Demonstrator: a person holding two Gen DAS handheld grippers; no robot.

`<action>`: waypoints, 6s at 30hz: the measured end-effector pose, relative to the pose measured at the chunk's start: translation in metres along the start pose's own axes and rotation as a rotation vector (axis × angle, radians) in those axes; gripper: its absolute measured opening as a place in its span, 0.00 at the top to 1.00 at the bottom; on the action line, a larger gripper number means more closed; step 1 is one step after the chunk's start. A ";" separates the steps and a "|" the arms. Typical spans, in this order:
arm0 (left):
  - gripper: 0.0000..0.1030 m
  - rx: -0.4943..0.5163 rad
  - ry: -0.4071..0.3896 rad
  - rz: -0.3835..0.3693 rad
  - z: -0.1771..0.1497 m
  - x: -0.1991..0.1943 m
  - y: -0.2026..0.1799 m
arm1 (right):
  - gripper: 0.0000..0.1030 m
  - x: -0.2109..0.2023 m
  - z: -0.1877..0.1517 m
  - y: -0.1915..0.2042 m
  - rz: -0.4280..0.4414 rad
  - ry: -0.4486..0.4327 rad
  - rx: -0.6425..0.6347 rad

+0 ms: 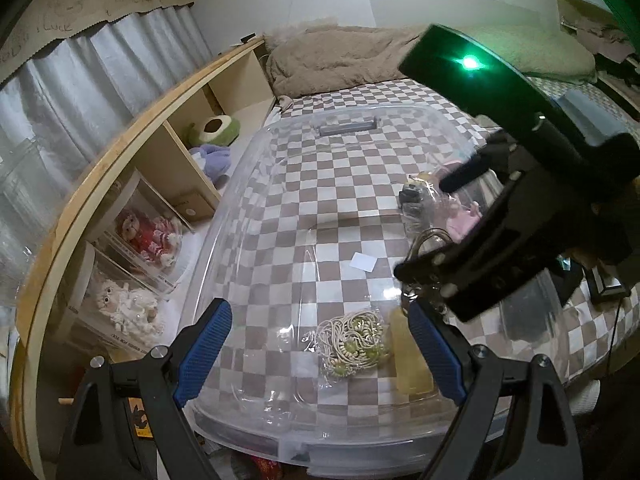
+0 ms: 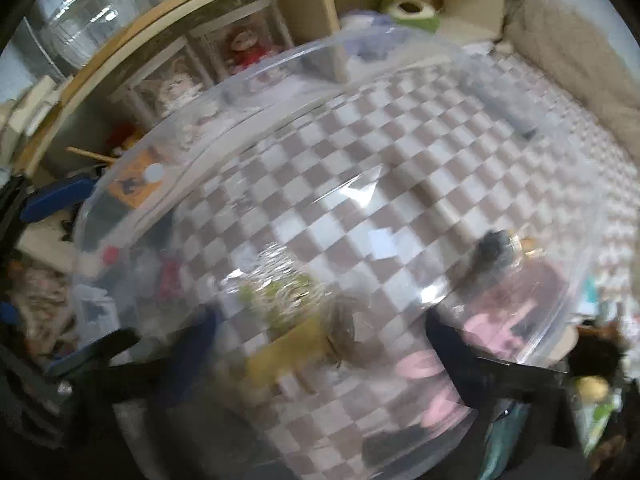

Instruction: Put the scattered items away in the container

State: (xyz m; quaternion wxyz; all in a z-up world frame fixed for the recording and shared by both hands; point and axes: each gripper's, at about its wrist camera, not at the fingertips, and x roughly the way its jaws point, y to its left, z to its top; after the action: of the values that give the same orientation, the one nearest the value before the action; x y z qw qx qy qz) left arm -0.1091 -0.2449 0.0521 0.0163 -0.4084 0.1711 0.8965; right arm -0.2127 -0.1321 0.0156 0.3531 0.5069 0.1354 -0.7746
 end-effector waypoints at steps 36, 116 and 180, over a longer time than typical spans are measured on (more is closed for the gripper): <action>0.12 -0.100 -0.037 -0.069 -0.006 -0.021 0.004 | 0.00 -0.068 -0.029 0.006 -0.072 -0.113 -0.004; 0.00 -0.264 -0.304 -0.320 0.019 -0.050 -0.142 | 0.00 -0.196 -0.263 -0.114 -0.228 -0.482 0.356; 0.55 -0.026 -0.231 -0.302 -0.014 0.113 -0.337 | 0.00 -0.127 -0.394 -0.204 -0.453 -0.602 0.620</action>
State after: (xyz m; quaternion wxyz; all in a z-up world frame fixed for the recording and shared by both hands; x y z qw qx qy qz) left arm -0.1172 0.0554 -0.1385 0.1649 -0.3240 0.0933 0.9269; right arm -0.0511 0.2892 -0.0799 0.0314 0.2995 -0.1029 -0.9480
